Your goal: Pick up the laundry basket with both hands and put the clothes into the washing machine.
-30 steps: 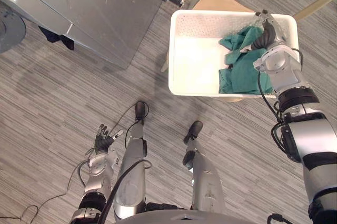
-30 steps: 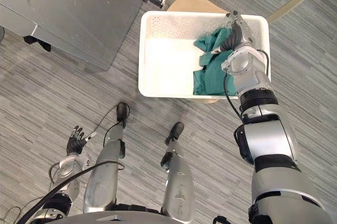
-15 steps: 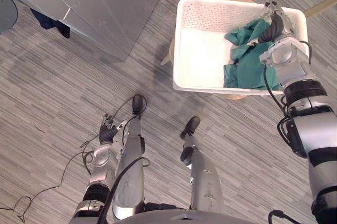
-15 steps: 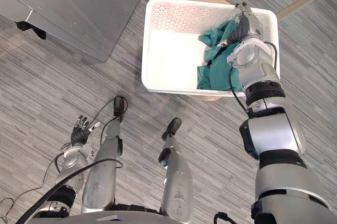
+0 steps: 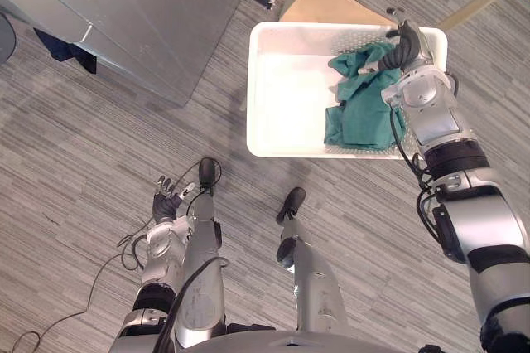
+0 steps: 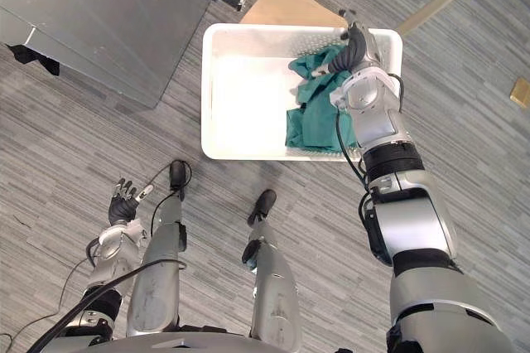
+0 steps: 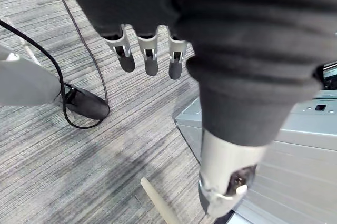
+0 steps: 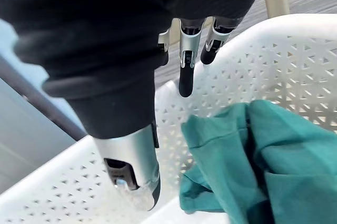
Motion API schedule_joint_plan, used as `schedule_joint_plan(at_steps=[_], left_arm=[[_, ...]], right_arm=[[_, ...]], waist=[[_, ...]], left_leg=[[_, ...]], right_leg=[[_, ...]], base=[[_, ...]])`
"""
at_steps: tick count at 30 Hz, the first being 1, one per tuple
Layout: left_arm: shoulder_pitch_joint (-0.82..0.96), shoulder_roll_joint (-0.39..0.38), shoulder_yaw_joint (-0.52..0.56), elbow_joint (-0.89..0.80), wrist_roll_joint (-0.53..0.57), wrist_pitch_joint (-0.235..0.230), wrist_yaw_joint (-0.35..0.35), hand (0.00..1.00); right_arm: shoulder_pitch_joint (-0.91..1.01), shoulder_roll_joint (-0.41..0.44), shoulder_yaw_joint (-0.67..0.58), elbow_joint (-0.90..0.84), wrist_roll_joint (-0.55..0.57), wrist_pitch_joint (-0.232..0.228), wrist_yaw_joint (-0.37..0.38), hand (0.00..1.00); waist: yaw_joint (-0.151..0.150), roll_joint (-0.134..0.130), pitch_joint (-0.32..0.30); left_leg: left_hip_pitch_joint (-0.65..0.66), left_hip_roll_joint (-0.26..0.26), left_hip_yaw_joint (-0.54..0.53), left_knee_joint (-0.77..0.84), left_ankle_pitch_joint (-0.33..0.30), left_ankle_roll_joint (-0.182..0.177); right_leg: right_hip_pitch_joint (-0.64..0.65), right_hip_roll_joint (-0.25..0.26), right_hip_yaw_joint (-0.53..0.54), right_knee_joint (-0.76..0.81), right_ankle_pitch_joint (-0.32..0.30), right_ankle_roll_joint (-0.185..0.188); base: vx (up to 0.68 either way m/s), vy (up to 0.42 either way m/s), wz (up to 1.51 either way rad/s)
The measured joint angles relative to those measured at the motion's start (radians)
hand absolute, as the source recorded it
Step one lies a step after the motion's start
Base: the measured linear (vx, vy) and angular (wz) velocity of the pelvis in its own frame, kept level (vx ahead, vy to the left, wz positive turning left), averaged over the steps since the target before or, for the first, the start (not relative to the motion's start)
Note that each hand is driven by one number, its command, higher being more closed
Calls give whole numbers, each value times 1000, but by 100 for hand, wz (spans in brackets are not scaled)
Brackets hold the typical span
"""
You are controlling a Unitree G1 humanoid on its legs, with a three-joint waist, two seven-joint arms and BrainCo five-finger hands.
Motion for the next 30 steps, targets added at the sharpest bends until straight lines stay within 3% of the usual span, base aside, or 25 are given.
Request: schedule_joint_plan(at_steps=[5,12,21,23,27,30], left_arm=[[-1,1,18,1,-2,12,0,0],[-1,2,47,18,1,29,-5,0],[-1,18,54,17,5,35,-13,0],[-1,30,53,17,3,36,-17,0],[-1,65,10,4,-19,32,-32,0],[-7,71,-10,-39,-49,24,-37,0]], right_arm=[[100,38,-137,-135,-8,36,-20,0],[288,119,-230,-288,-31,38,-16,0],[498,153,-232,-314,-51,37,109,0],[508,153,-232,-278,-51,33,123,0],[368,124,-229,22,-26,14,131,0],[276,83,-226,152,38,9,127,0]], waist=[[-4,-5,2],[-11,-15,7],[-20,-44,22],[-20,-47,23],[-18,-46,24],[-4,-46,24]], left_leg=[[0,9,-2,-14,11,-6],[0,9,-3,-19,13,-6],[-8,1,-27,-19,5,-7],[-12,-1,-29,-19,5,-7],[-24,-4,-43,-19,5,-7],[-54,-3,-54,-19,9,-9]], right_leg=[[3,17,1,-16,8,-7],[5,19,0,-23,13,-6],[6,13,-10,-20,5,2],[3,12,-12,-19,4,3],[-1,9,-24,-19,1,7],[-31,5,-35,-2,-5,6]], base=[[0,-2,-2],[5,30,1],[-3,52,5],[-8,39,4],[-12,32,6],[-11,19,6]])
